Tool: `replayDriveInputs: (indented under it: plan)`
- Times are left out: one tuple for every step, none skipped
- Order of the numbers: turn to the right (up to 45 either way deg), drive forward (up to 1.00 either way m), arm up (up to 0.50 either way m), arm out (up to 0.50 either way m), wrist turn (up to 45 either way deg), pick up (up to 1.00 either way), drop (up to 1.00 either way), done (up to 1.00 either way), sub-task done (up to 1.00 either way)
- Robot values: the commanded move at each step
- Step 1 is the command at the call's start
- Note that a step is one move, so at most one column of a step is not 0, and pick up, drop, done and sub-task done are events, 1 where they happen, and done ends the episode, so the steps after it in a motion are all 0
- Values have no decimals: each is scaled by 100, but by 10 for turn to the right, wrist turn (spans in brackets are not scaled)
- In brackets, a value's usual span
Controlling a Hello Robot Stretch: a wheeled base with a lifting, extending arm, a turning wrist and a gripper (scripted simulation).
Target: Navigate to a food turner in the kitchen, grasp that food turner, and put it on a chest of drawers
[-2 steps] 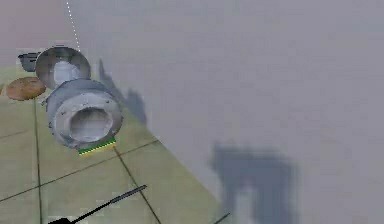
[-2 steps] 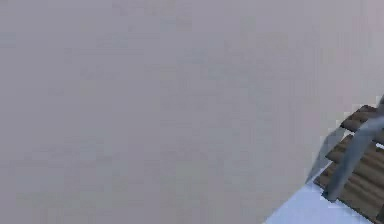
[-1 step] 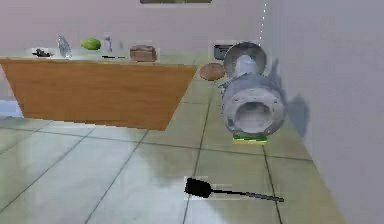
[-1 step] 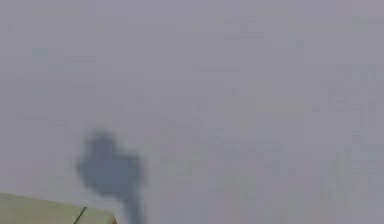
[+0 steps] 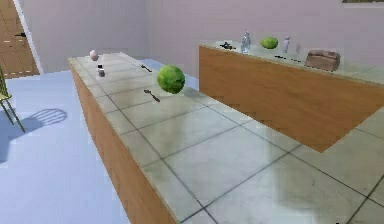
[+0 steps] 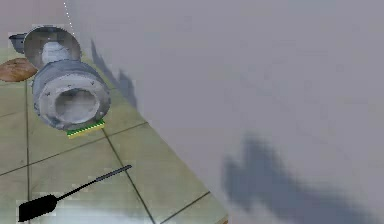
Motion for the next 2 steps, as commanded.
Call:
replayDriveInputs:
  plan:
    - [-180, 0, 0, 0, 0, 0, 0, 0, 0]
    - [0, 0, 50, 0, 0, 0, 0, 0, 0]
